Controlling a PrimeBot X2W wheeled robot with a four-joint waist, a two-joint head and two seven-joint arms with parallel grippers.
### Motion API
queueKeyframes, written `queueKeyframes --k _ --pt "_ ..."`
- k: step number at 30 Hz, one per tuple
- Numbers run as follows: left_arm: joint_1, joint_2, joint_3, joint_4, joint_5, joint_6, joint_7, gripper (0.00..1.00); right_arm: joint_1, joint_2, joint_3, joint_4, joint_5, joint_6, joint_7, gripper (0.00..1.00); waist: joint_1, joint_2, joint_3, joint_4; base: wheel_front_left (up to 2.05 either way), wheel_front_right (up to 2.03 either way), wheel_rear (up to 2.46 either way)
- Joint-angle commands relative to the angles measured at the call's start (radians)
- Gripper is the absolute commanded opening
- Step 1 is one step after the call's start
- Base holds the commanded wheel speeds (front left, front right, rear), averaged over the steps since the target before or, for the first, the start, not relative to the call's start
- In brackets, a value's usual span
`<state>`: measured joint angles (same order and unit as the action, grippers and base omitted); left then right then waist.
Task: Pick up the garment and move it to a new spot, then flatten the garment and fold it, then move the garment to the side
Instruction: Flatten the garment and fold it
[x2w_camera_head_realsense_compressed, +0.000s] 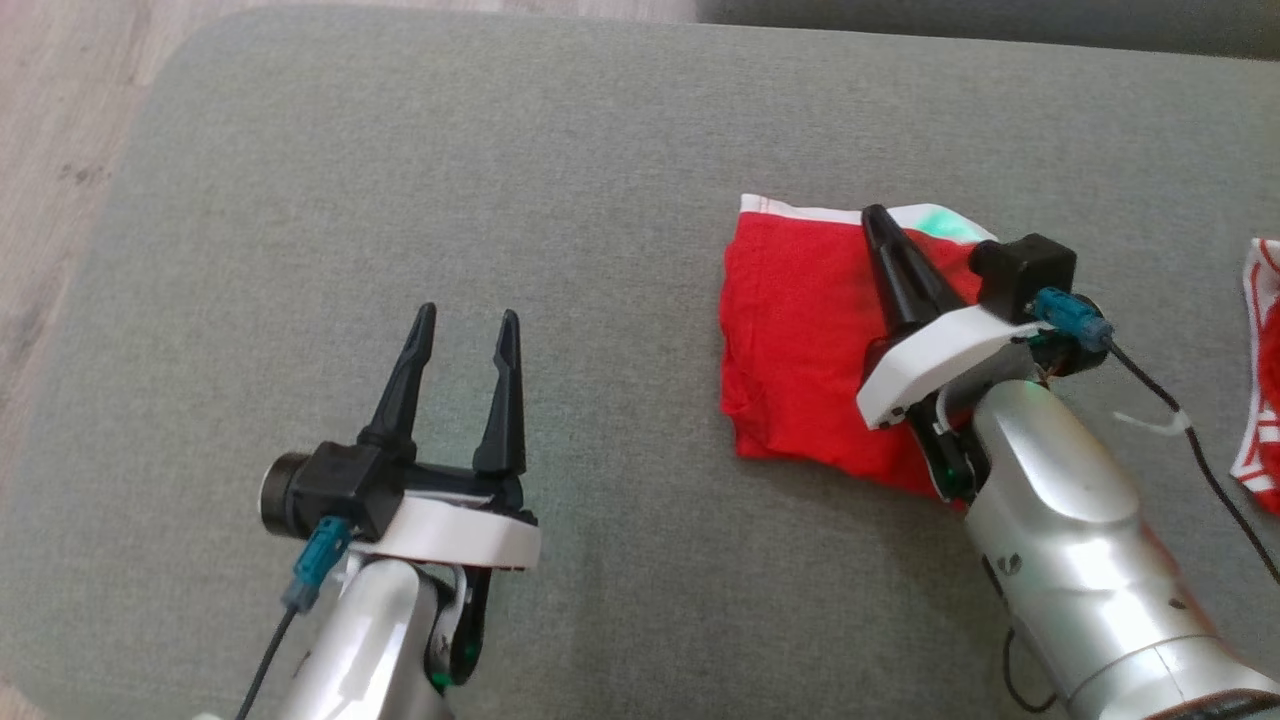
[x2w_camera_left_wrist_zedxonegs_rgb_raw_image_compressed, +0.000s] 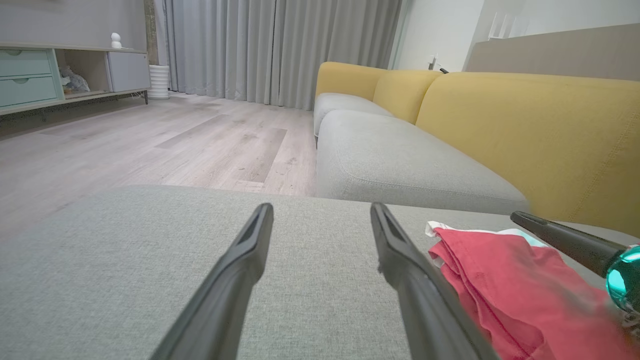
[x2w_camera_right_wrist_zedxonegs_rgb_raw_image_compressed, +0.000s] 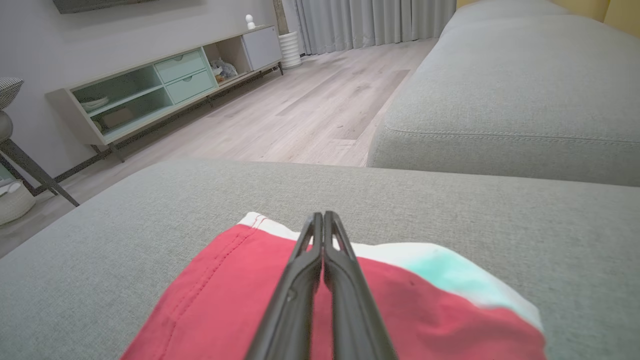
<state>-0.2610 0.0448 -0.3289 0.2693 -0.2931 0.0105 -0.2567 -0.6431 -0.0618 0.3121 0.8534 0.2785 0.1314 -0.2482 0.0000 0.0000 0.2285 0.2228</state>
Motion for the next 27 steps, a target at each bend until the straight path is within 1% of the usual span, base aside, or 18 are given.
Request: queueKeyframes --k 1,5,10,13,16,20,23,27 --pt "-0.028 0.005 0.019 -0.032 -0.005 0.008 -0.005 1.0 -0.025 0.012 0.033 -0.025 0.009 -0.001 -0.013 0.0 0.0 0.0 0.001 0.007 0.0 0.0 0.0" --pt "-0.029 0.005 0.014 -0.036 -0.012 0.011 -0.005 1.0 -0.025 0.012 0.054 0.058 -0.02 -0.001 -0.007 0.0 0.0 0.0 0.007 0.025 0.0 0.0 0.0" --pt "-0.028 0.005 0.016 -0.035 -0.013 0.013 -0.005 1.0 -0.013 0.012 0.087 0.157 -0.018 -0.001 0.023 0.0 0.0 0.0 0.008 0.04 0.0 0.0 0.0" --pt "-0.021 0.005 0.023 -0.03 -0.011 0.016 -0.005 1.0 -0.007 0.012 0.109 0.168 0.006 -0.001 0.009 0.0 0.0 0.0 -0.004 0.034 0.0 0.0 0.0" --pt "-0.016 0.005 0.033 -0.028 -0.008 0.017 -0.005 1.0 -0.005 0.012 0.104 0.156 0.014 -0.001 -0.002 0.0 0.0 0.0 -0.015 0.023 0.0 0.0 0.0" --pt "-0.006 0.005 0.055 -0.03 0.006 0.015 -0.005 1.0 0.006 0.012 0.047 0.097 0.004 -0.001 -0.012 0.0 0.0 0.0 -0.038 -0.01 0.0 0.0 0.0" --pt "0.002 0.005 0.071 -0.035 0.015 0.012 -0.005 1.0 0.05 0.009 -0.039 -0.016 -0.025 -0.001 -0.013 0.0 0.0 0.0 -0.057 -0.04 0.0 0.0 0.0" --pt "0.017 0.005 0.09 -0.037 0.025 0.007 -0.005 1.0 0.15 0.006 -0.13 -0.165 -0.082 -0.001 -0.013 0.0 0.0 0.0 -0.084 -0.082 0.0 0.0 0.0"
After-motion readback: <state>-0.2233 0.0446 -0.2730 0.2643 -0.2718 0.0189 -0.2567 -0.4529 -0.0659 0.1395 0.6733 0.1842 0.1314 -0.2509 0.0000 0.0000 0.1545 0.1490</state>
